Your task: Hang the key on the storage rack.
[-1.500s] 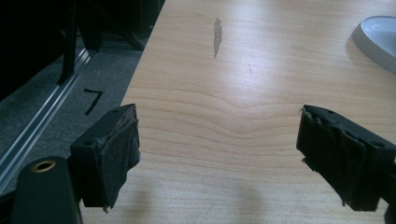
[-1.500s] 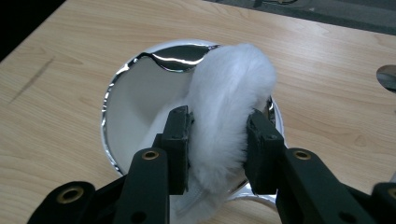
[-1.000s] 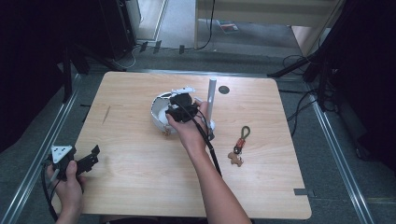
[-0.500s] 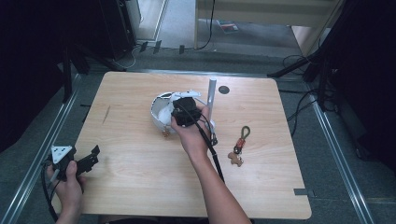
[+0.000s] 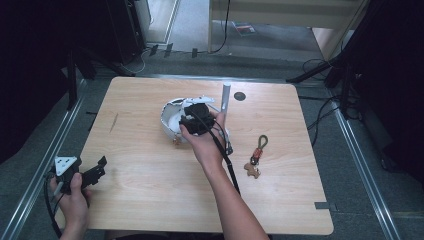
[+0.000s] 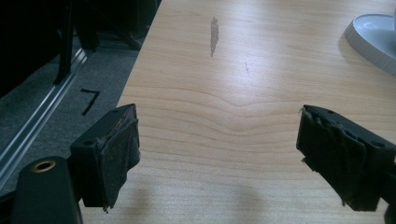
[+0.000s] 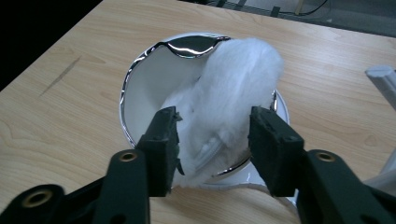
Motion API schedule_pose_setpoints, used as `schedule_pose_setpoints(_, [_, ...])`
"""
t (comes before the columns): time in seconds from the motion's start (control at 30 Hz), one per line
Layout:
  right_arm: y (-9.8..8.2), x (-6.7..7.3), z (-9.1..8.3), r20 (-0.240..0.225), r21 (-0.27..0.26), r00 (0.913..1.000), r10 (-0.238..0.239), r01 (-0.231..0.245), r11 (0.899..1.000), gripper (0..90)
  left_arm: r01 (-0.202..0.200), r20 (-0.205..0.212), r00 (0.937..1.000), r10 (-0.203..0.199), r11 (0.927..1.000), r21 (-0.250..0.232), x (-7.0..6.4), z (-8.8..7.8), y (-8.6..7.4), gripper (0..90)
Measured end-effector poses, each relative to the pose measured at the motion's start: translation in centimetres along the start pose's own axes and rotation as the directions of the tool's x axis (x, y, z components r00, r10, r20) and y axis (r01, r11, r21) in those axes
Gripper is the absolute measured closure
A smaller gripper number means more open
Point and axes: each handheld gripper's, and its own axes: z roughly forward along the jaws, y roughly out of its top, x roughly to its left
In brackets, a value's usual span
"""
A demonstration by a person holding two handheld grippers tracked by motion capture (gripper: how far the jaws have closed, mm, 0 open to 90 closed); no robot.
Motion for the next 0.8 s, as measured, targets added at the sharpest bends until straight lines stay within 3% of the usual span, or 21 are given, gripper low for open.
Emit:
schedule_pose_setpoints(0.2, [-0.3,-0.3,-1.0,-0.005,0.000,0.9997,-0.024,0.024,1.000,42.3,-0.002,-0.001,1.0000,0.002,1.0000,0.002,0.0,0.0,0.0,13.8])
schedule_pose_setpoints(0.57, [-1.7,-1.5,-3.1,-0.046,0.075,0.9984,-0.031,0.035,0.997,30.1,-0.007,-0.008,0.9999,0.007,0.9999,0.008,-0.1,0.1,0.1,13.8])
schedule_pose_setpoints(0.8, [-2.8,-2.1,-3.8,-0.025,0.124,0.9984,-0.050,0.053,0.991,20.0,-0.006,-0.008,1.0000,0.006,1.0000,0.007,-0.1,0.1,0.1,13.8])
